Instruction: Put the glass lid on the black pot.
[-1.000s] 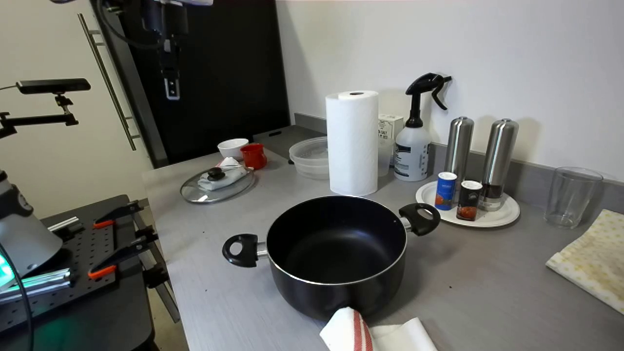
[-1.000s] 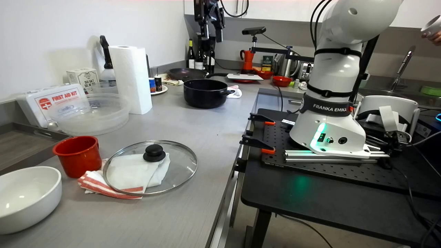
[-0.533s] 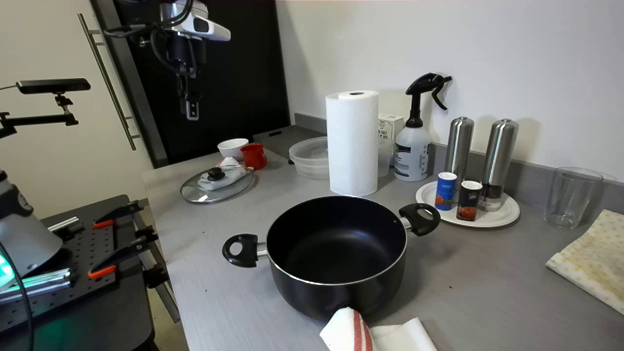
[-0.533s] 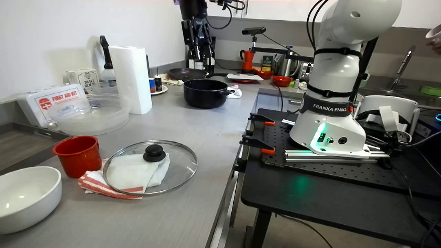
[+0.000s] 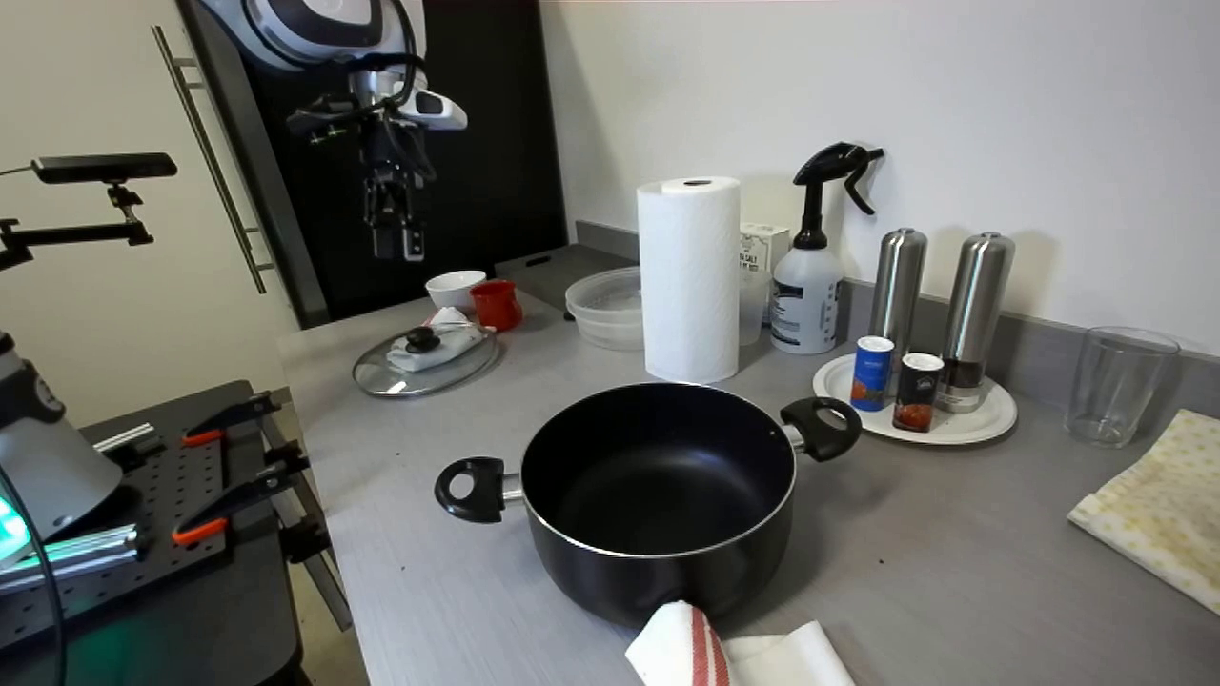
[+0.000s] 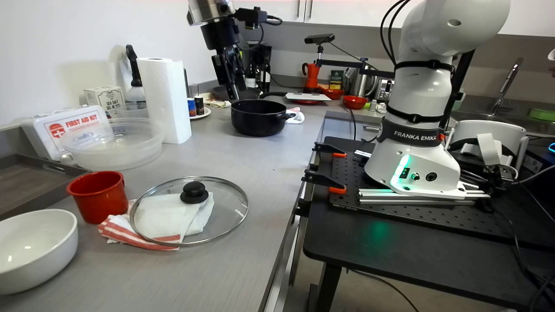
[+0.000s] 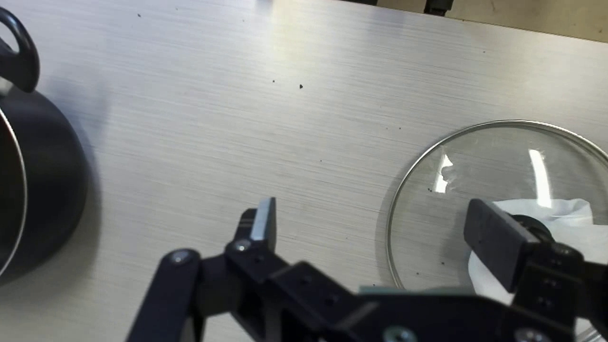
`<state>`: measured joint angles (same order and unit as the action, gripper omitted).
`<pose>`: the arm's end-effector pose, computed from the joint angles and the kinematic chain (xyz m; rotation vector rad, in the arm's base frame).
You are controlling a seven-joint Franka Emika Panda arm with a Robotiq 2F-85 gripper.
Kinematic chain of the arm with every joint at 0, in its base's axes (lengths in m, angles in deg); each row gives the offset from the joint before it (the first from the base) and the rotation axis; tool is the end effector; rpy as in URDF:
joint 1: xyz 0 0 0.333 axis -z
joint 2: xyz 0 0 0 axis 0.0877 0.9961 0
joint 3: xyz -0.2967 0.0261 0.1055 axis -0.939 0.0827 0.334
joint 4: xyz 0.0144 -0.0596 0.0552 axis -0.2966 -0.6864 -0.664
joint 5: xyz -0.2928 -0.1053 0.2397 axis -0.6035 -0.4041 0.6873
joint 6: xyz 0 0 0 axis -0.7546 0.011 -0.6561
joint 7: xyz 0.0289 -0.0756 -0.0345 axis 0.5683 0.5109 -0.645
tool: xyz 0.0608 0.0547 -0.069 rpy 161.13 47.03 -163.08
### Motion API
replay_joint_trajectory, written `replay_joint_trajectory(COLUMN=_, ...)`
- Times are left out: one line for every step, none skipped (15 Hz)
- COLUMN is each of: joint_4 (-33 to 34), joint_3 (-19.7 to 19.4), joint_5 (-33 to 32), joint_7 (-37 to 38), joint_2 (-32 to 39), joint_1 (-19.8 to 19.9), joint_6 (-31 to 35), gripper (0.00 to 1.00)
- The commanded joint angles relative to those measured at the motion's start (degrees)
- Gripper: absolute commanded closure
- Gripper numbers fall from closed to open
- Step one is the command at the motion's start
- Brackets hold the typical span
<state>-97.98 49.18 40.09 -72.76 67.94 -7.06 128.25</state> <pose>0.4526 0.0435 0.3098 2.9614 0.2340 -0.3566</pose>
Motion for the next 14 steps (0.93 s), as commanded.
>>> replay_joint_trajectory(joint_4=3.5, joint_3=1.1, joint_5=-4.2, joint_7=0.3, joint_2=6.3, joint_1=-2.0, joint_6=1.7, gripper=0.00)
replay_joint_trajectory(joint_4=4.1, joint_3=1.4, joint_5=-5.3, joint_7=0.5, joint_2=7.8, joint_1=-2.5, joint_6=2.1, gripper=0.00)
replay_joint_trajectory(joint_4=4.6, joint_3=1.6, joint_5=-5.9, joint_7=-0.2, joint_2=9.2, joint_1=-3.0, joint_6=2.5, gripper=0.00)
replay_joint_trajectory(joint_4=5.2, joint_3=1.7, joint_5=-6.9, joint_7=0.3, joint_2=10.6, joint_1=-3.6, joint_6=3.0, gripper=0.00)
replay_joint_trajectory(joint_4=5.8, joint_3=1.8, joint_5=-7.5, joint_7=-0.1, joint_2=11.9, joint_1=-4.1, joint_6=3.2, gripper=0.00)
replay_joint_trajectory(joint_4=6.5, joint_3=1.9, joint_5=-8.0, joint_7=-0.6, joint_2=13.3, joint_1=-4.5, joint_6=3.5, gripper=0.00)
replay_joint_trajectory(joint_4=7.1, joint_3=2.0, joint_5=-8.6, joint_7=-0.9, joint_2=14.8, joint_1=-5.0, joint_6=4.0, gripper=0.00)
replay_joint_trajectory(joint_4=7.6, joint_3=2.1, joint_5=-9.0, joint_7=-1.3, joint_2=16.0, joint_1=-5.4, joint_6=4.5, gripper=0.00)
replay_joint_trajectory(joint_4=8.2, joint_3=2.2, joint_5=-9.1, joint_7=-1.9, joint_2=17.2, joint_1=-5.8, joint_6=4.9, gripper=0.00)
replay_joint_trajectory(joint_4=8.6, joint_3=2.3, joint_5=-9.6, joint_7=-2.3, joint_2=18.4, joint_1=-6.2, joint_6=5.5, gripper=0.00)
replay_joint_trajectory(joint_4=9.1, joint_3=2.4, joint_5=-9.7, joint_7=-3.0, joint_2=19.5, joint_1=-6.6, joint_6=5.9, gripper=0.00)
replay_joint_trajectory(joint_4=9.4, joint_3=2.6, joint_5=-9.9, joint_7=-3.9, joint_2=20.6, joint_1=-7.0, joint_6=6.5, gripper=0.00)
replay_joint_trajectory(joint_4=9.7, joint_3=2.8, joint_5=-10.0, joint_7=-5.2, joint_2=21.5, joint_1=-7.3, joint_6=7.0, gripper=0.00)
replay_joint_trajectory(joint_4=10.0, joint_3=3.0, joint_5=-10.2, joint_7=-6.1, joint_2=22.3, joint_1=-7.7, joint_6=7.5, gripper=0.00)
